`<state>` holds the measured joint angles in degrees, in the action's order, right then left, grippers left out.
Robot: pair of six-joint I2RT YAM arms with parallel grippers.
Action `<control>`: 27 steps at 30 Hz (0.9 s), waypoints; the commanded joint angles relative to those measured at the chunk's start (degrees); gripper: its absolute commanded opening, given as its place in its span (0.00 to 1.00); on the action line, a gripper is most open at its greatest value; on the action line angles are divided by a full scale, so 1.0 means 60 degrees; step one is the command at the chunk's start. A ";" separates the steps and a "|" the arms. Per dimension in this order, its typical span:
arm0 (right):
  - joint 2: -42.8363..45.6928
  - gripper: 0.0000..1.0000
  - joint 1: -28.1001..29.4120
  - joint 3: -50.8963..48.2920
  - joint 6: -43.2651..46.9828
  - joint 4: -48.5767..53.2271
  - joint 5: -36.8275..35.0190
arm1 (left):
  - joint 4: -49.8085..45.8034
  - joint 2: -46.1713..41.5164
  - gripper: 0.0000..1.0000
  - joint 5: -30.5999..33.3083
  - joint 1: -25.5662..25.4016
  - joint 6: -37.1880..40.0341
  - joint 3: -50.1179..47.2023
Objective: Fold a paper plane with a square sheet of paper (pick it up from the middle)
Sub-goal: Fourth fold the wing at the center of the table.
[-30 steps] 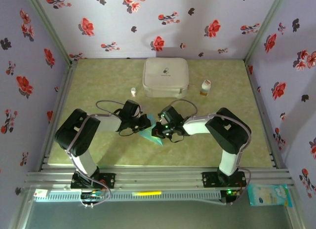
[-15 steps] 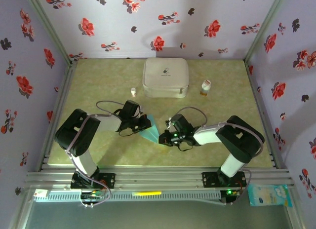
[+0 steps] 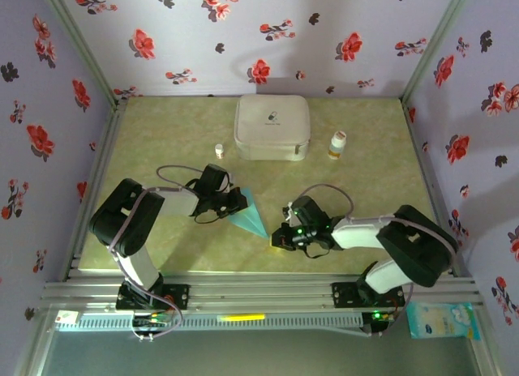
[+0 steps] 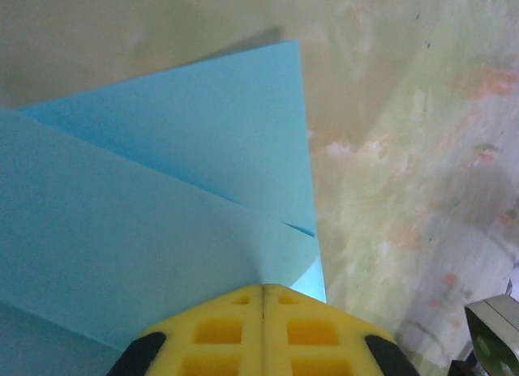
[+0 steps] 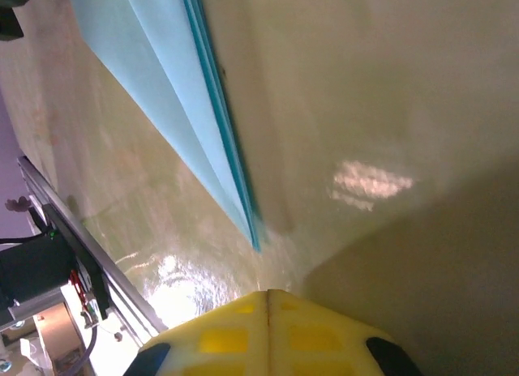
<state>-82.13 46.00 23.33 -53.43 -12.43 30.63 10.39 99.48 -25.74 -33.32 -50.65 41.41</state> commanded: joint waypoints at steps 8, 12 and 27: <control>-0.0829 0.05 -0.0079 0.2699 0.0579 0.2082 -0.0781 | -0.0311 0.0163 0.00 0.0373 0.0119 0.0111 -0.0304; -0.1637 0.06 -0.0093 0.3023 0.0040 0.1255 -0.0869 | -0.0341 0.0177 0.00 0.0332 0.0112 0.0120 -0.0264; -0.2878 0.06 -0.0197 0.2759 -0.0142 0.0744 -0.0562 | -0.0468 0.0220 0.00 0.0166 0.0115 0.0281 -0.0105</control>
<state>-98.43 45.34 41.91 -53.67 -7.70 27.22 11.20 99.44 -26.09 -33.21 -50.61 41.08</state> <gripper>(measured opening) 0.064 0.044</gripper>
